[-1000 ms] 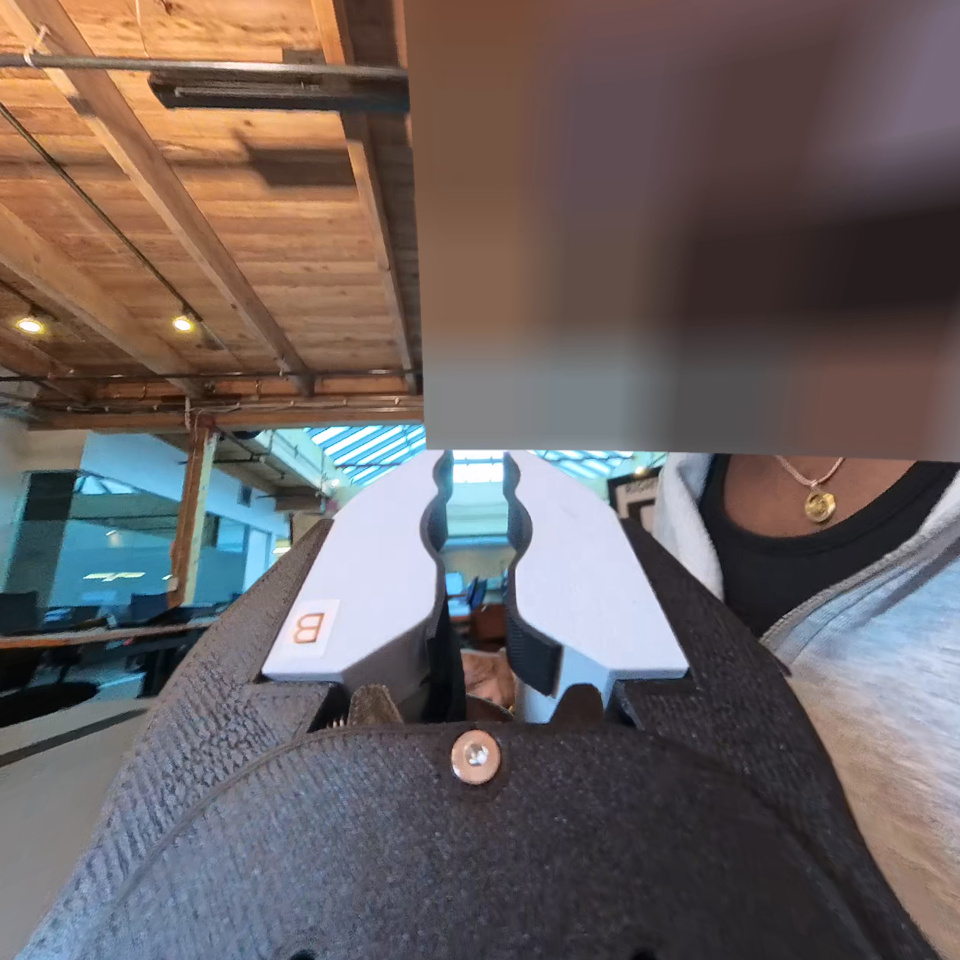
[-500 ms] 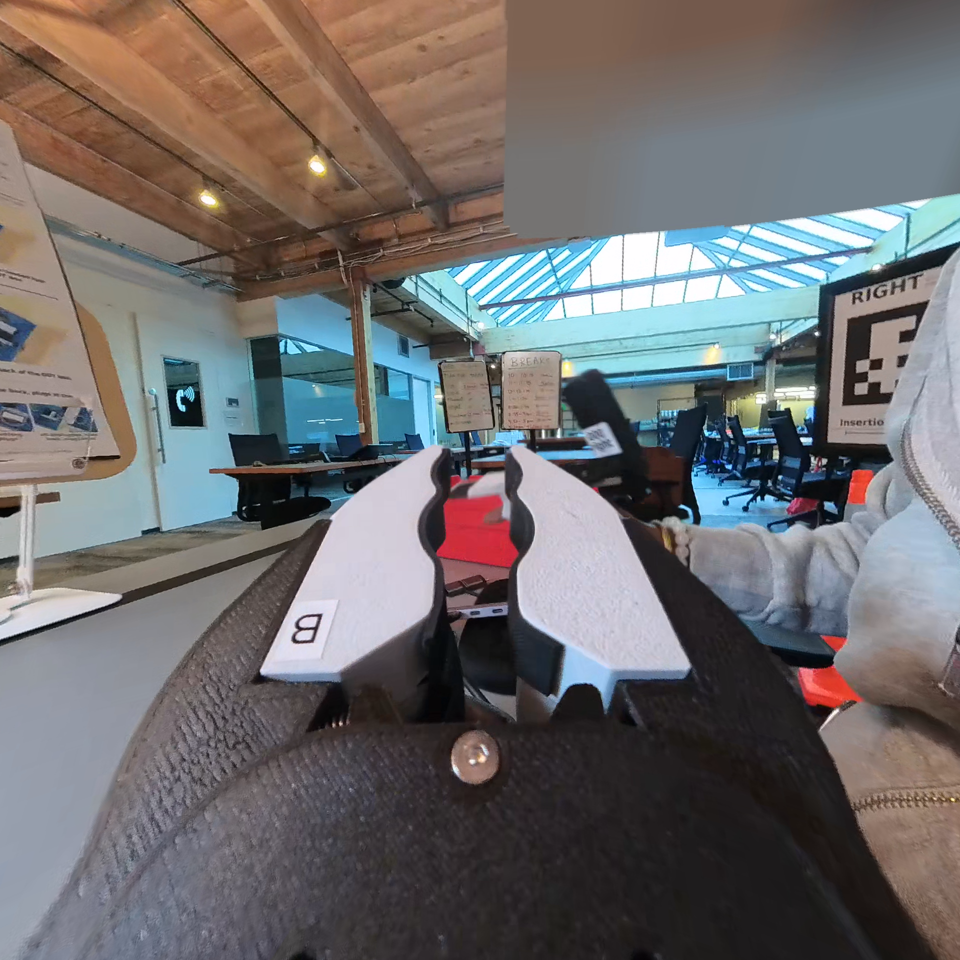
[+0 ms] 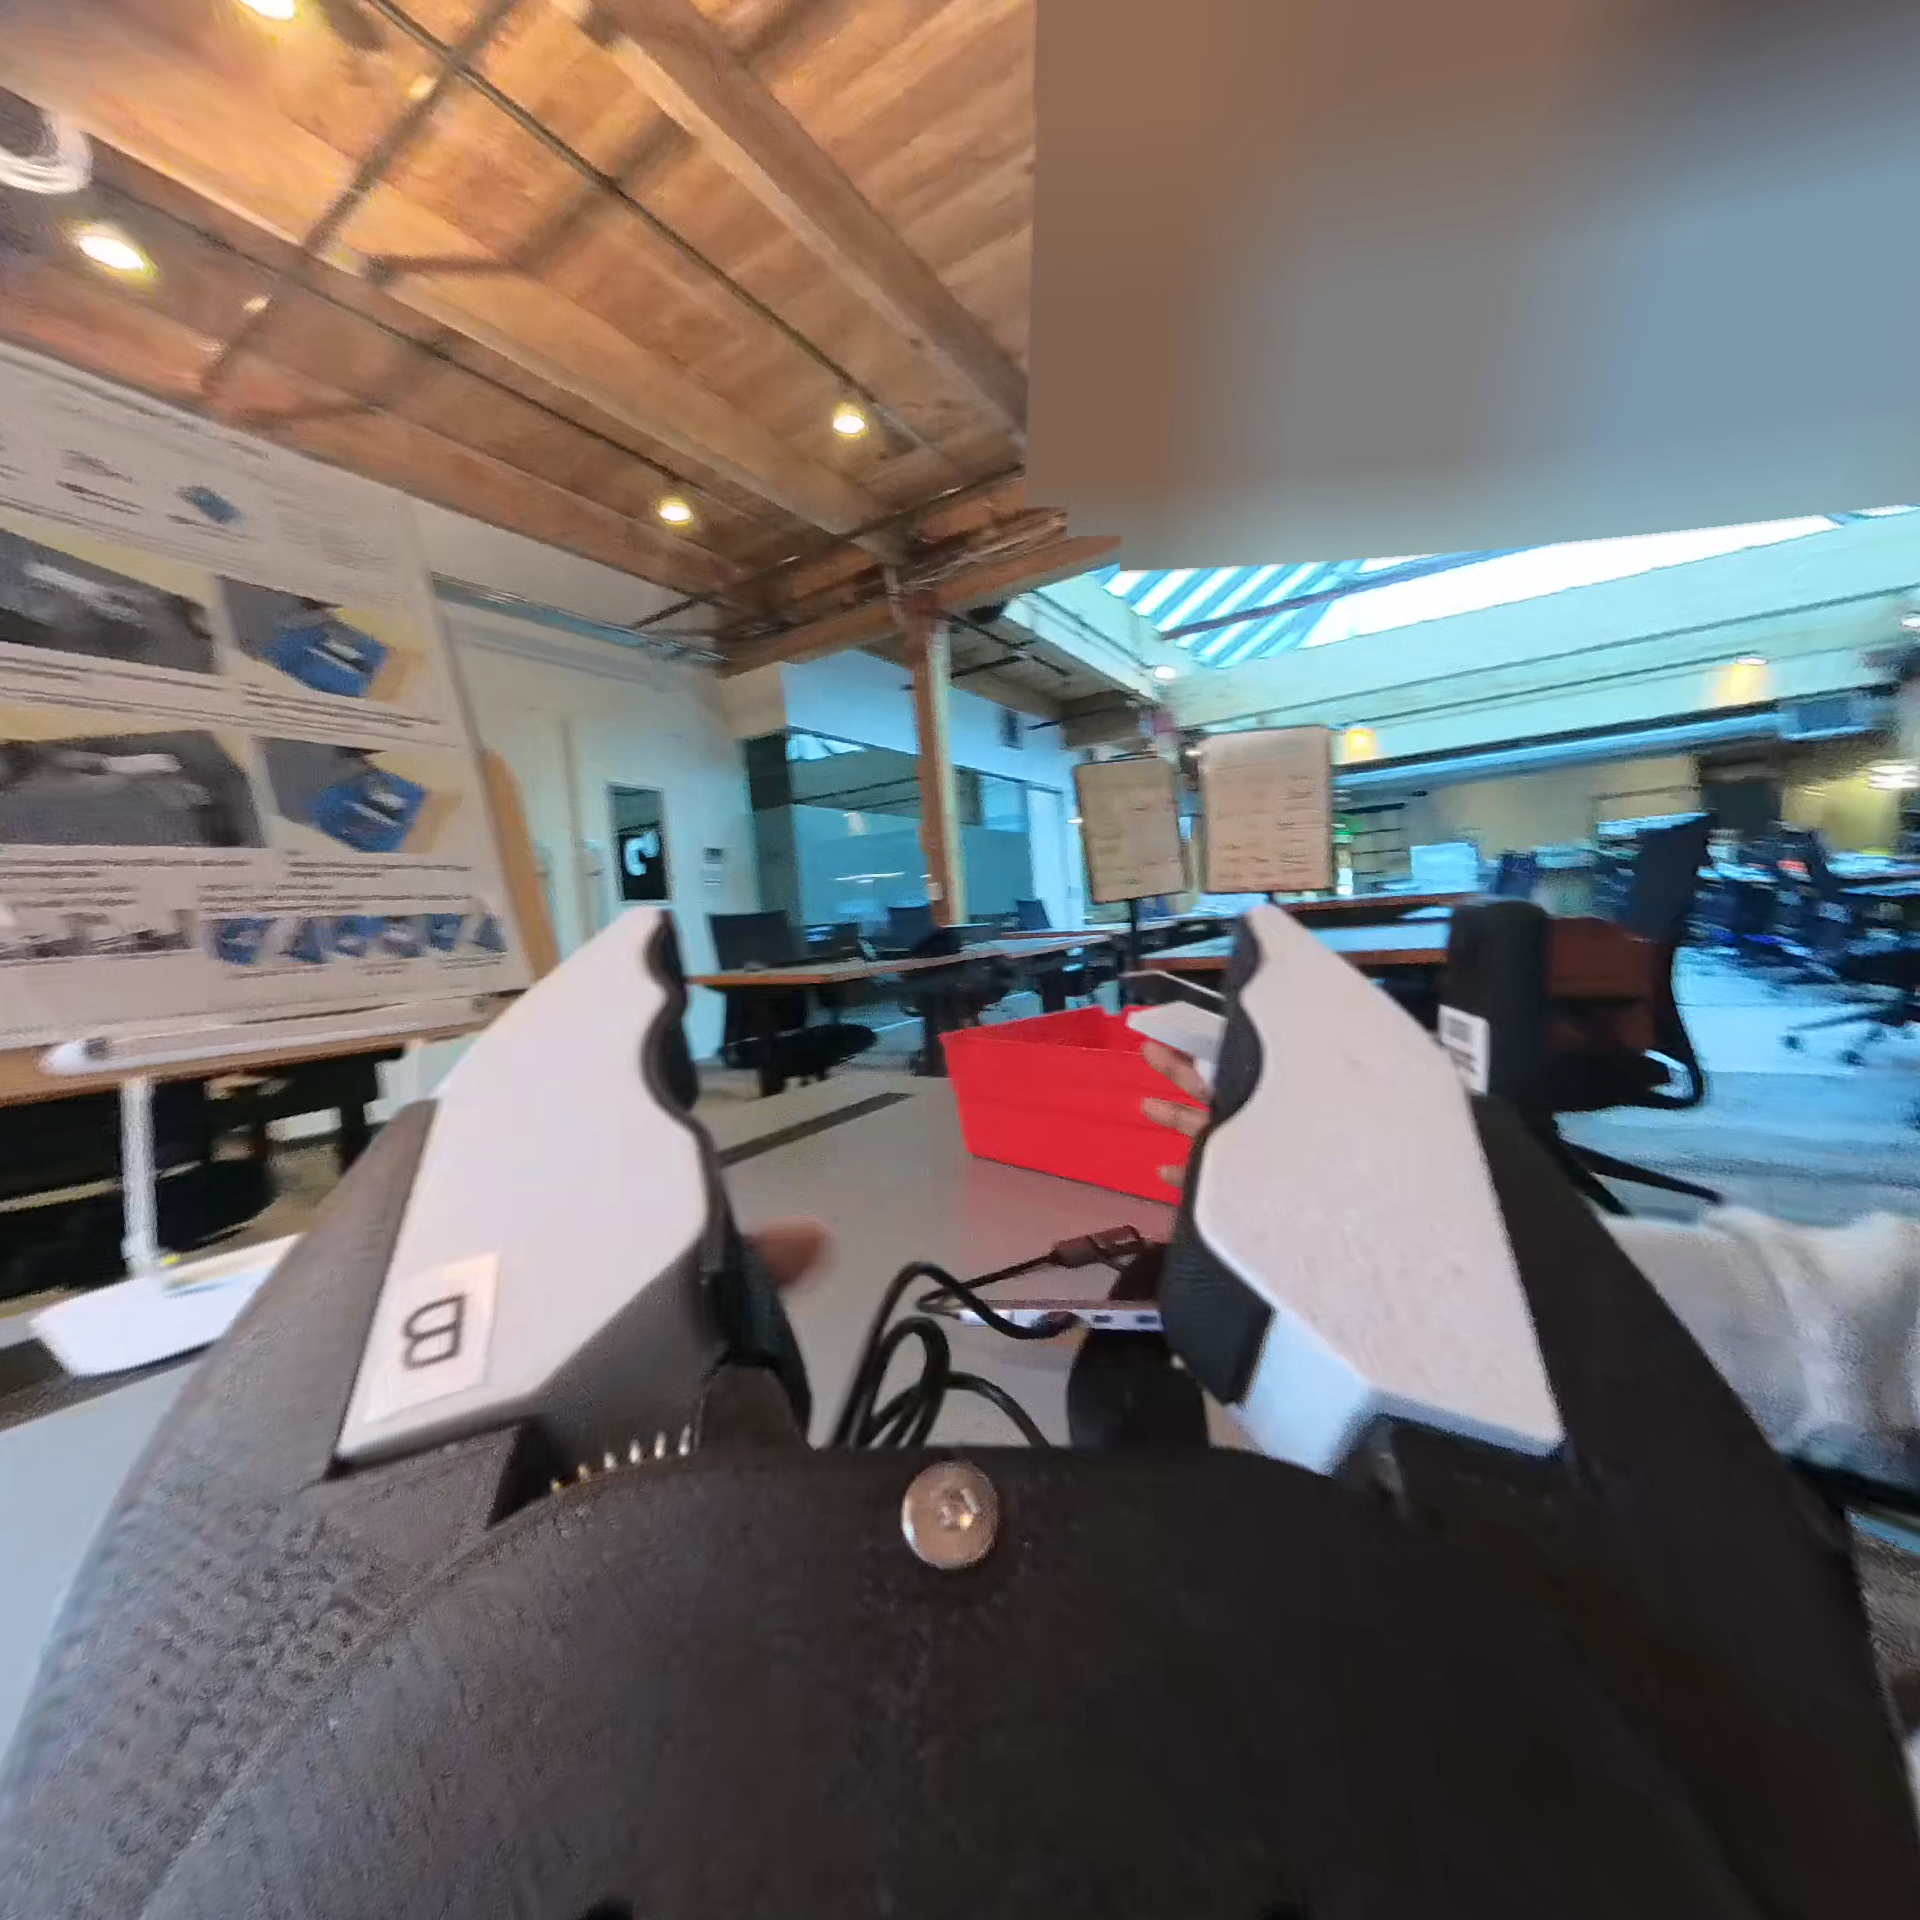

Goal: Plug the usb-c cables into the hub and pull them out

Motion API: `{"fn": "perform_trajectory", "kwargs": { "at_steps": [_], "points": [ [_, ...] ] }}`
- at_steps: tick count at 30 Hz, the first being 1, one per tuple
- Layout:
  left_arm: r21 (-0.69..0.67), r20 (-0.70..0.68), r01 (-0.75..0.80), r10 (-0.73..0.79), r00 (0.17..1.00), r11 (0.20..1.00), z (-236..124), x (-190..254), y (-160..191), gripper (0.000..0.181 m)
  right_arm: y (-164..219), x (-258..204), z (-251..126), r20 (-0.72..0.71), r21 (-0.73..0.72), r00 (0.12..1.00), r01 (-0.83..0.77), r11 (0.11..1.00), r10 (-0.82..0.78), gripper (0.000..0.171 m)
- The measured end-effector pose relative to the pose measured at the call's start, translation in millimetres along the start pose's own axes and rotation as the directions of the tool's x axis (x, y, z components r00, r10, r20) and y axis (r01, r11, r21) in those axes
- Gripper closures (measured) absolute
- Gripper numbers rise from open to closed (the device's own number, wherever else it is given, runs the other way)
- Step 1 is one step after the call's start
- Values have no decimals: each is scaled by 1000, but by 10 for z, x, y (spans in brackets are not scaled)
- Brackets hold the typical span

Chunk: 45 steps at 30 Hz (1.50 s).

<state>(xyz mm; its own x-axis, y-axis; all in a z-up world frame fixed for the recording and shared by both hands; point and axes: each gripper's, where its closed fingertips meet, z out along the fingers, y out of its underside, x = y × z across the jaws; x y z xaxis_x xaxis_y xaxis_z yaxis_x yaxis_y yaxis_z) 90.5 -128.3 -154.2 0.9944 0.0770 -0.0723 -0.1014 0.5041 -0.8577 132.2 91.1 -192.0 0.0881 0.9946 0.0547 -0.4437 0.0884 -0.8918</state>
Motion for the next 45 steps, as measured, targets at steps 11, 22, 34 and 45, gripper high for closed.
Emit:
{"fn": "perform_trajectory", "kwargs": {
  "at_steps": [11,22,34,45],
  "points": [
    [-113,592,-219,243,768,969,-913,-907,-1265,73,32,-50,23,-5,-21,998,70,997,-70,45],
    [-594,763,405,328,557,695,-2495,-1621,-373,105,72,-132,39,21,-40,992,129,991,-128,49],
    [-711,702,551,385,600,437,-2732,-1764,288,169,108,-265,54,53,-29,968,246,969,-244,51],
    [-602,724,300,348,595,740,-2280,-2109,-547,175,84,-159,45,21,-23,986,164,986,-164,54]
  ]
}}
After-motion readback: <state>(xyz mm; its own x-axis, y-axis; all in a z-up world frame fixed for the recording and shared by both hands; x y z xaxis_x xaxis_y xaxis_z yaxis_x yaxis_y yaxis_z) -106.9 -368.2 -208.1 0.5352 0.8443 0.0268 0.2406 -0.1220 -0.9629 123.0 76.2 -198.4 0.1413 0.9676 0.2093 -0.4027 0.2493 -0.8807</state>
